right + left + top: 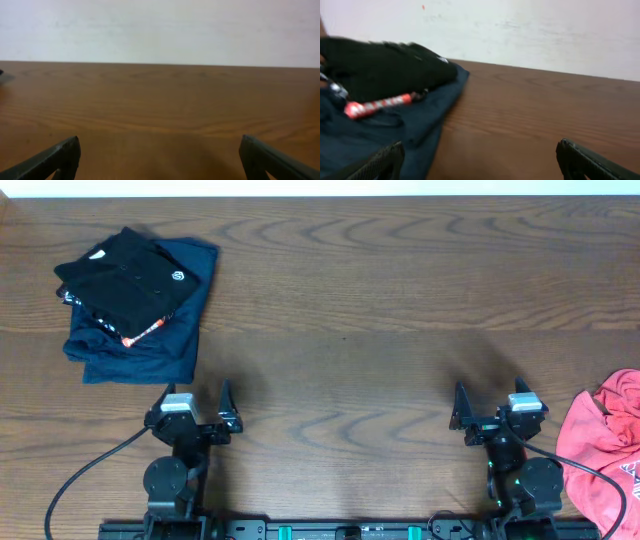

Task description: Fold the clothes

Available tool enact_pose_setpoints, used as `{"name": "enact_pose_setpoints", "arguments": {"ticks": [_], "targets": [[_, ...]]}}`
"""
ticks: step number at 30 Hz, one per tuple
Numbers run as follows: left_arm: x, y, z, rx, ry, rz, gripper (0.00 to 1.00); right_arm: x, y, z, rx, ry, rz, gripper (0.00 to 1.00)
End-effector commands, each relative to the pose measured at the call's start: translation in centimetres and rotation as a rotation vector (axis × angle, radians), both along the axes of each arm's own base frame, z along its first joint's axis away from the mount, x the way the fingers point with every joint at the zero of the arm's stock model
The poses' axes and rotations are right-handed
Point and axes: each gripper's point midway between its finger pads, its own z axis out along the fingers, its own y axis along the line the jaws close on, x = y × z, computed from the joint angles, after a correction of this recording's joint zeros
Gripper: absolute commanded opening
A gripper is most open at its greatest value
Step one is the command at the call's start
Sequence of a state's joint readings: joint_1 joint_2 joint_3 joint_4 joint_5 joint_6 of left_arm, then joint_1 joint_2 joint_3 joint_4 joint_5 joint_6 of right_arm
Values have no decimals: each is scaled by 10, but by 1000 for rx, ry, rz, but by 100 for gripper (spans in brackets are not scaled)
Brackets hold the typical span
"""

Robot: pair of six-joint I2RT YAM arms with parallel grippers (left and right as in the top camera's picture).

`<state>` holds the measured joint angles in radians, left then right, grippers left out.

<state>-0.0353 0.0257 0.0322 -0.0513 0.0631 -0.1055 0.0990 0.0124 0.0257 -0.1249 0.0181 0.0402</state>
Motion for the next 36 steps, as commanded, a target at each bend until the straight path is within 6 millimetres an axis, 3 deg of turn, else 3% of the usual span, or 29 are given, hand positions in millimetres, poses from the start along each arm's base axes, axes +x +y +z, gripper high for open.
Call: {"name": "enact_pose_setpoints", "arguments": {"ticks": [1,5,11,18,24,26,30,36], "targets": [[-2,-17,0,-79,50,-90,98,-4,-13,6,0,39,-67,99],[-3,-19,14,-81,122,-96,98,-7,-25,12,-21,119,-138,99],[3,-19,28,-84,333,-86,98,2,-27,22,-36,305,-158,99],[5,-19,24,-87,637,-72,98,16,-31,-2,-72,681,-179,99],[10,-19,19,-88,761,-65,98,27,-24,-28,-61,929,-145,99],[11,-19,14,-89,782,-65,98,26,-44,-41,-83,980,-269,99],[10,-19,11,-89,797,-64,98,1,-112,-54,-11,1039,-726,99],[10,-19,11,-89,797,-64,98,-24,-171,-83,100,1135,-984,99]]}}
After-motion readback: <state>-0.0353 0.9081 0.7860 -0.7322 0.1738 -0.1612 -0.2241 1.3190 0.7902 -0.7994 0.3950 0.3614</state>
